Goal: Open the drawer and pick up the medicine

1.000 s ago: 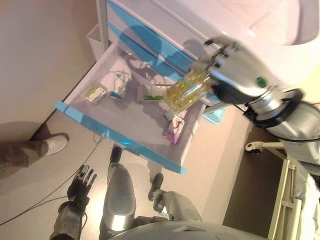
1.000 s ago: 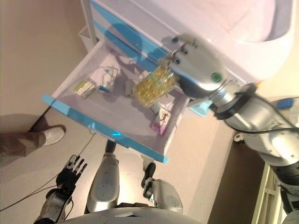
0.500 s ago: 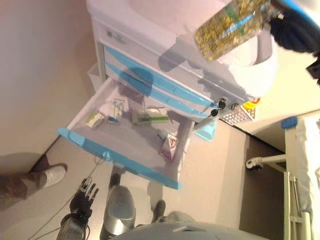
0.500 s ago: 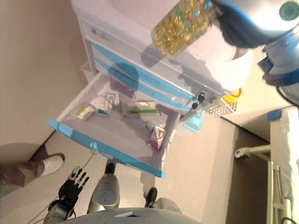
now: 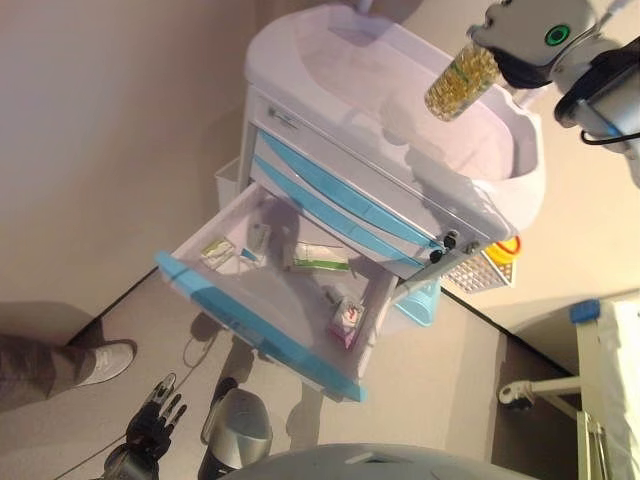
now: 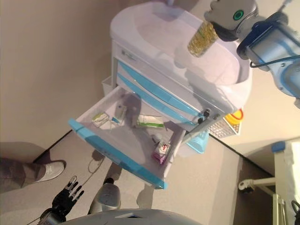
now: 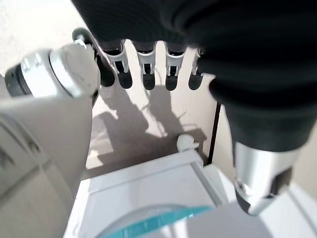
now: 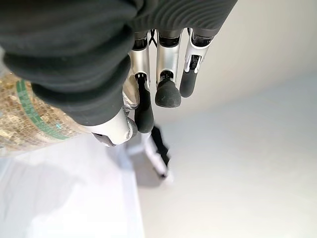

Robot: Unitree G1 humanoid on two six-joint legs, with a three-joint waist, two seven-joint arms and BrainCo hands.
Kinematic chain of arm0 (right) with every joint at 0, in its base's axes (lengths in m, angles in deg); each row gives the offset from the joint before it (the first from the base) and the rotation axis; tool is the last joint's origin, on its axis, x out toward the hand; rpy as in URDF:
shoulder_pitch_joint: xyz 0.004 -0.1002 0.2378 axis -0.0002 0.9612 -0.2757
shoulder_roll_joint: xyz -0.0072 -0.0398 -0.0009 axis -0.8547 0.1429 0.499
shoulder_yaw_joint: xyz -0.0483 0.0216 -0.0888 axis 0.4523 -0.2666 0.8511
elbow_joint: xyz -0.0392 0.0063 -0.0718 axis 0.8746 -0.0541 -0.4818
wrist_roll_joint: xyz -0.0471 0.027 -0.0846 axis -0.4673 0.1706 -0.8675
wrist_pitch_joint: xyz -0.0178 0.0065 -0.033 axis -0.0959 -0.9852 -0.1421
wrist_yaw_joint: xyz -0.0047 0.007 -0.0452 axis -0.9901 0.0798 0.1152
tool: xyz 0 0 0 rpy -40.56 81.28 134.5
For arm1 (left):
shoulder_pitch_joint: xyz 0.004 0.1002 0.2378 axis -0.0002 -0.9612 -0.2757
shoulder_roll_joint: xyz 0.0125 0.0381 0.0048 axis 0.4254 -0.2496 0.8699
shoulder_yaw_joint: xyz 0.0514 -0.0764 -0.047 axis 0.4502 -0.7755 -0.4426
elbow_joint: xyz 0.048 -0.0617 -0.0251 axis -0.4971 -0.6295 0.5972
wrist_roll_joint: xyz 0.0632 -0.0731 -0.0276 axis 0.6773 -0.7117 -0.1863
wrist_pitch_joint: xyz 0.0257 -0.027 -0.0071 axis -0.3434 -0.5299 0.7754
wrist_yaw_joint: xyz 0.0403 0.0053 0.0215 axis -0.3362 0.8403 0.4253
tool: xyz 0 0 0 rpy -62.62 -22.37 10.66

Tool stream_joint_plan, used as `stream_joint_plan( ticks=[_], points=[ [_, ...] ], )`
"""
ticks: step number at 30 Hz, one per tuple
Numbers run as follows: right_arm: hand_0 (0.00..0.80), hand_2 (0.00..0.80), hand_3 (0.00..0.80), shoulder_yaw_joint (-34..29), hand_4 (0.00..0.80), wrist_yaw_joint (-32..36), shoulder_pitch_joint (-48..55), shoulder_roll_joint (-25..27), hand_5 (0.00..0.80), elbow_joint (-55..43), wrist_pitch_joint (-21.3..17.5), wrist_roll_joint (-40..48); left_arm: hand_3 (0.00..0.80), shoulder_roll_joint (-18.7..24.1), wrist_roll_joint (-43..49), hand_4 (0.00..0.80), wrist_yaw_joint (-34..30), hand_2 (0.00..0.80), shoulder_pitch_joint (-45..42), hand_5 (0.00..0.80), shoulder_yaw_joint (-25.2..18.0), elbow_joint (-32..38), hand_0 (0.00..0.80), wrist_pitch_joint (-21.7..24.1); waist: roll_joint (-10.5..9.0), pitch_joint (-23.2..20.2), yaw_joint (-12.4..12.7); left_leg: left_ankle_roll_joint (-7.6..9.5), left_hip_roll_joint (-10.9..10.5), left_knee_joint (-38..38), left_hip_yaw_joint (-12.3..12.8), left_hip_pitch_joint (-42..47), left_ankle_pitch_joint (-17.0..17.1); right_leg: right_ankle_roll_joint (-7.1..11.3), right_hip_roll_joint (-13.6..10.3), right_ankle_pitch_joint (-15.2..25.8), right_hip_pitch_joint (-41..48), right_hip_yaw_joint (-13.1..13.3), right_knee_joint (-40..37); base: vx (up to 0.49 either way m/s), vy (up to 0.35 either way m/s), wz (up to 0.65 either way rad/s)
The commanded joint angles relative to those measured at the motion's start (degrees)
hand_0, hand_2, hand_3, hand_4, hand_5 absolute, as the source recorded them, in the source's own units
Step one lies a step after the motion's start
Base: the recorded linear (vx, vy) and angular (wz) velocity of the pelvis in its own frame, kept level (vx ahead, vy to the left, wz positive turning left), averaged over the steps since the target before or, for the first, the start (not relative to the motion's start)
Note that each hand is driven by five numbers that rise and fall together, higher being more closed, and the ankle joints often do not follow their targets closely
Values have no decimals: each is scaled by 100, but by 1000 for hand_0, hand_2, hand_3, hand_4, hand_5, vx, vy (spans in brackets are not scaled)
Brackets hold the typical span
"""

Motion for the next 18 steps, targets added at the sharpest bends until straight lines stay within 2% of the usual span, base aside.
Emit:
stream_joint_plan(
  ticks=[1, 8, 14, 18],
  points=[
    [800, 800, 800, 172, 800, -290, -316, 17, 800, 577, 279, -524, 0, 71, 212, 0, -21, 0, -164, 0, -29, 273, 0, -101, 268, -139, 232, 357, 3, -803, -258, 900, -258, 272, -222, 520, -275, -87, 422, 49, 51, 15],
    [800, 800, 800, 26, 800, -576, 361, -855, 800, 2120, 529, -1356, 0, 87, 191, 0, 23, 0, -146, 0, 32, 359, 0, -140, 438, -27, 451, 382, -66, -755, -431, 802, -222, 277, -285, 504, -266, -170, 446, 13, 20, 9],
    [800, 800, 800, 207, 800, -621, 423, -1076, 800, 3135, 906, -1472, 0, 204, 86, 0, 72, 0, -89, 0, 14, 411, 0, -151, 510, 104, 607, 395, -103, -712, -523, 646, -180, 277, -291, 501, -316, -254, 474, -9, -15, 10],
    [800, 800, 800, 328, 800, -763, 433, -1039, 800, 3671, 1004, -1304, 0, 286, 70, 0, 66, 0, -155, 0, -17, 471, 0, -185, 553, 182, 704, 396, -121, -707, -609, 542, -144, 273, -269, 489, -360, -289, 484, 1, -33, 12]
  ],
)
